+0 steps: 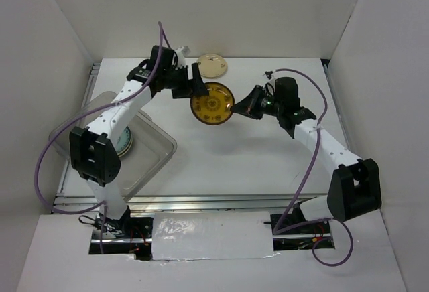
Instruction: Place the plates into the plastic bin on the countertop
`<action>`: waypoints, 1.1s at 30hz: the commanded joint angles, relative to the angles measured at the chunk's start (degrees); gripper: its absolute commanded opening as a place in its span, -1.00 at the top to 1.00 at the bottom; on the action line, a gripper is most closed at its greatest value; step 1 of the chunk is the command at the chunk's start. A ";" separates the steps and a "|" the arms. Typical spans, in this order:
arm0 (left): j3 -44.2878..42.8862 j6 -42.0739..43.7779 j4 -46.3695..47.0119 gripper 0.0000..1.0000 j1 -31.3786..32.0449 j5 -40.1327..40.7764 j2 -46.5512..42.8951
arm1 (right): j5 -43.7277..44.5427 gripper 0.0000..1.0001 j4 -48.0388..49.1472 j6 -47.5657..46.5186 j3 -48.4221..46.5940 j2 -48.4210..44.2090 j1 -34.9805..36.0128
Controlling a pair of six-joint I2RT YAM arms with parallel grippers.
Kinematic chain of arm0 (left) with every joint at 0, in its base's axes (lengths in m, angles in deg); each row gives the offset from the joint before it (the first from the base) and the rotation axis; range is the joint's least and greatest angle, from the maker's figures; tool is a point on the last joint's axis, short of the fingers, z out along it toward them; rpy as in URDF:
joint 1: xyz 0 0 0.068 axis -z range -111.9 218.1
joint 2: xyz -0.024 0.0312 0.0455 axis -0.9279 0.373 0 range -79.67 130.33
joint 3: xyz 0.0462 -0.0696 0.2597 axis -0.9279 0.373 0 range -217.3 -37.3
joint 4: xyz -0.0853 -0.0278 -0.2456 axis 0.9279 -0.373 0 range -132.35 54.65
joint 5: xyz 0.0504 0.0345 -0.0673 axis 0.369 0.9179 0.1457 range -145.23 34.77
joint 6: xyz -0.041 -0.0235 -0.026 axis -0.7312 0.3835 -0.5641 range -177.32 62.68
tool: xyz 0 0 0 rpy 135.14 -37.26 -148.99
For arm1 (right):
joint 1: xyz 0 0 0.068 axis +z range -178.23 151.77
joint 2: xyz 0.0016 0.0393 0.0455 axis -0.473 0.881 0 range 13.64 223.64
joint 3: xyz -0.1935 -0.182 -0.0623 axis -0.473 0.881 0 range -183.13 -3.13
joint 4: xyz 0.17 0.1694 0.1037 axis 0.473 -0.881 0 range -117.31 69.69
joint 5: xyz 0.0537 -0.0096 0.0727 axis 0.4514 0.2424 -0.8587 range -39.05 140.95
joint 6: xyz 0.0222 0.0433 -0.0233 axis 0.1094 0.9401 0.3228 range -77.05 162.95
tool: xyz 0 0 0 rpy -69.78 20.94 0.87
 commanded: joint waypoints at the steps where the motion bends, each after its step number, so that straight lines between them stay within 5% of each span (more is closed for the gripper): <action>1: -0.08 -1.27 1.13 -0.63 -0.08 -0.50 -3.74 | -7.01 1.00 5.63 0.93 -0.34 -4.93 1.59; 2: 1.66 -1.62 1.74 -0.39 0.10 -0.59 -4.62 | -7.54 1.00 5.99 1.90 -0.16 -5.63 1.76; 3: 2.47 -1.80 1.84 0.31 0.01 -0.59 -6.11 | -7.02 1.00 5.65 1.99 -0.08 -5.90 1.85; 5: 4.22 -2.15 1.49 0.81 -0.08 -0.50 -7.70 | -5.88 1.00 5.12 2.17 0.28 -6.77 2.02; 7: 6.41 -2.15 1.05 1.00 -0.17 -0.24 -10.33 | -5.44 0.97 5.38 2.78 0.54 -6.60 1.68; 8: 7.30 -2.50 0.87 1.00 -0.51 1.68 -13.04 | -5.35 0.74 5.46 3.13 0.80 -6.43 1.15; 9: 8.26 -2.85 0.61 1.00 -1.65 2.91 -14.37 | -5.35 -0.25 5.81 3.57 1.85 -6.34 0.62; 10: 10.36 -4.16 0.52 1.00 -2.62 4.49 -15.78 | -5.44 -0.63 6.17 4.45 2.73 -6.43 0.01; 12: 14.40 -7.84 -2.02 1.00 -7.95 11.14 -20.70 | -4.65 -0.90 7.13 5.07 7.36 -8.52 -2.62; 18: 29.96 -19.71 -4.60 1.00 -30.17 35.07 -35.81 | 1.07 -1.00 8.72 2.88 20.12 -15.91 -2.02; 22: 43.48 -24.99 -0.12 1.00 -39.26 37.90 -41.54 | 0.37 -1.00 8.63 1.82 22.77 -18.11 -0.61; 29: 46.42 -26.85 2.37 1.00 -44.02 37.64 -39.70 | -1.92 -1.00 8.63 0.50 24.27 -19.43 -0.96; 30: 45.72 -26.85 1.76 0.90 -44.37 38.17 -39.18 | -2.01 -1.00 8.46 0.41 24.62 -20.22 -0.96; 33: 42.74 -25.10 0.26 -0.05 -45.60 37.47 -37.59 | -1.83 -1.00 8.37 0.06 25.50 -22.06 -0.96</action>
